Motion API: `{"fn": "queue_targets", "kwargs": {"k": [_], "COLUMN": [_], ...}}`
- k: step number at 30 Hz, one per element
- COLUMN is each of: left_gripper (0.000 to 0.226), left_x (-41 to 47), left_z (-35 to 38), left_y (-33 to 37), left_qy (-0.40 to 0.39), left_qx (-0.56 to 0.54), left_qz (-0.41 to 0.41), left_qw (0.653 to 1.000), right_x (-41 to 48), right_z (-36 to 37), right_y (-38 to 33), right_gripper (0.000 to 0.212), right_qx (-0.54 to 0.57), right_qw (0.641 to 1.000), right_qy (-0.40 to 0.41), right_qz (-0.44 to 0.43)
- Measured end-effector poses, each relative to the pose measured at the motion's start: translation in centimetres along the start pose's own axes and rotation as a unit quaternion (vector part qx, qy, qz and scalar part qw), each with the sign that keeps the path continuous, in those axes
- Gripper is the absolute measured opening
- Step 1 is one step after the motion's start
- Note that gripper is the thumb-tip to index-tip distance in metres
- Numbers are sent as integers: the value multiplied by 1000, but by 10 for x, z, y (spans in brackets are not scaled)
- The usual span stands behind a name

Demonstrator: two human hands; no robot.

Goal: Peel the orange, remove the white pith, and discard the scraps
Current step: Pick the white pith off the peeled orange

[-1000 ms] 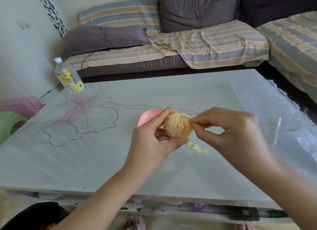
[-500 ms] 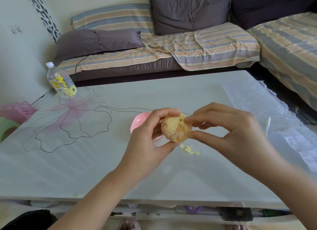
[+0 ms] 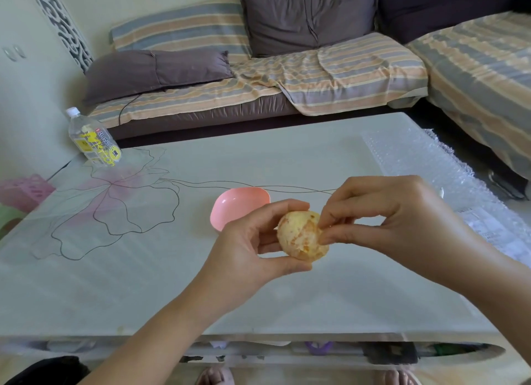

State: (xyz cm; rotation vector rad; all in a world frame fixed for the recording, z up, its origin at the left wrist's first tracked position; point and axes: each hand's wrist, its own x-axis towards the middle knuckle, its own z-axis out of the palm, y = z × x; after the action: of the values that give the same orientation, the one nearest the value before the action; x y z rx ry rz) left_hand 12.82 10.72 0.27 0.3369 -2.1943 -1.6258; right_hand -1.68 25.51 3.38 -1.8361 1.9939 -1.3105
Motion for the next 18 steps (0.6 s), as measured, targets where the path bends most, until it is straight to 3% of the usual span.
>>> {"fn": "queue_targets", "kwargs": {"k": [9,18], "left_gripper": [68,65], "left_x": [2,-2], "left_z": [4,7], "left_y": [2,12], "left_qy": [-29,-31], "left_qx": [-101,-108], "left_qz": [-41,-50], "left_qw": [994,992], "right_x": [0,-5], "right_z": [-11,-14], "right_y": [-1,-6], "right_gripper": [14,7], "right_qx": [47,49], "right_qw": [998,998], "right_qy": [-44,-29], "right_qz": [3,21]}}
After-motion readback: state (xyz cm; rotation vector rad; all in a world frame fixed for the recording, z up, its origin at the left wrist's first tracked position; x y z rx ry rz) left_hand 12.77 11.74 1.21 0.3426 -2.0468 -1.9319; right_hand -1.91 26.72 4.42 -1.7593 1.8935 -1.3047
